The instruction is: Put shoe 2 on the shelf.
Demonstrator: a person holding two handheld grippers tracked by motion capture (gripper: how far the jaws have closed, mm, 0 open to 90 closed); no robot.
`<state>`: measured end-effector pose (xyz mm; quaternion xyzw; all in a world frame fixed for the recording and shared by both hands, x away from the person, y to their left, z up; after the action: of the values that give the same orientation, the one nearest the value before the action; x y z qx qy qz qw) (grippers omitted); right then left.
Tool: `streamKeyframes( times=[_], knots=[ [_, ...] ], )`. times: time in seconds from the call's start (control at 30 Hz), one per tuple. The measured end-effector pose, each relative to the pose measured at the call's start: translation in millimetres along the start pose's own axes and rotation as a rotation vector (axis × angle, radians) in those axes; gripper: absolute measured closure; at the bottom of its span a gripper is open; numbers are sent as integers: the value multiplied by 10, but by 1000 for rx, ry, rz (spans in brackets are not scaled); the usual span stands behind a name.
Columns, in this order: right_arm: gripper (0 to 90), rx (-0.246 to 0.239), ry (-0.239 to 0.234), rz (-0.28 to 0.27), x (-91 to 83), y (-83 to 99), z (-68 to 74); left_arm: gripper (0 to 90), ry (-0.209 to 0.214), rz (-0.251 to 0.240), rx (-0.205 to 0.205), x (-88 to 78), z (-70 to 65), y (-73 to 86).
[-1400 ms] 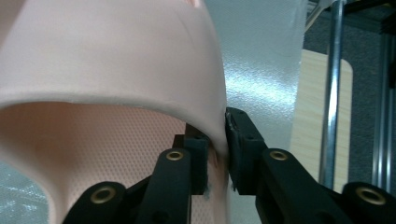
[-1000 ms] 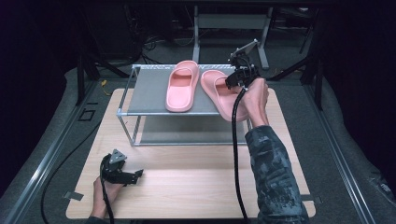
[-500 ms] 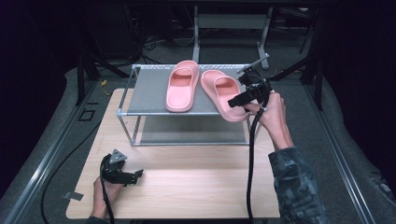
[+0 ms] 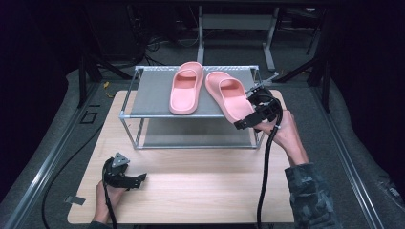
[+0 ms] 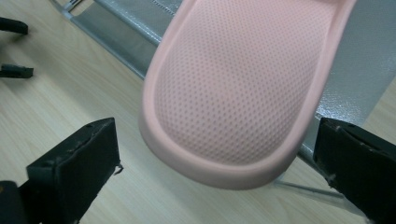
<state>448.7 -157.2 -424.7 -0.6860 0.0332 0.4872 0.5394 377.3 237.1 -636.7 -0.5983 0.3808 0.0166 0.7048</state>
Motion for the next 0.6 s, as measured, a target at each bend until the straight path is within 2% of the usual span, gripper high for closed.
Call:
streamKeyframes(
  times=[0.17,0.3,0.47,0.5,0.53,0.6],
  knots=[
    [58,11,53,-30,58,-45,-9,2,0,0,0,0,0,0],
    [62,37,63,-39,97,-84,76,2,0,0,0,0,0,0],
    [70,82,105,-62,187,-166,171,2,0,-1,0,0,0,0],
    [74,94,92,-70,207,-191,201,2,0,0,0,0,0,0],
    [76,101,118,-74,223,-216,213,2,0,0,0,0,0,0],
    [80,106,110,-105,257,-285,281,2,0,0,0,0,0,0]
  ],
)
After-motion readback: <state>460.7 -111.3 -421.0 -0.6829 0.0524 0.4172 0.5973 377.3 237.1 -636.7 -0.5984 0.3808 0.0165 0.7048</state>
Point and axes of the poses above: each handheld gripper's, and its own axes: x roughly forward along the jaws, y roughly out of its underside, z roughly to its left, the point moved 9 cm from there along x, roughly forward along the jaws, and after that the axes turned 11 degrees about -z, right-handed, at the moved point
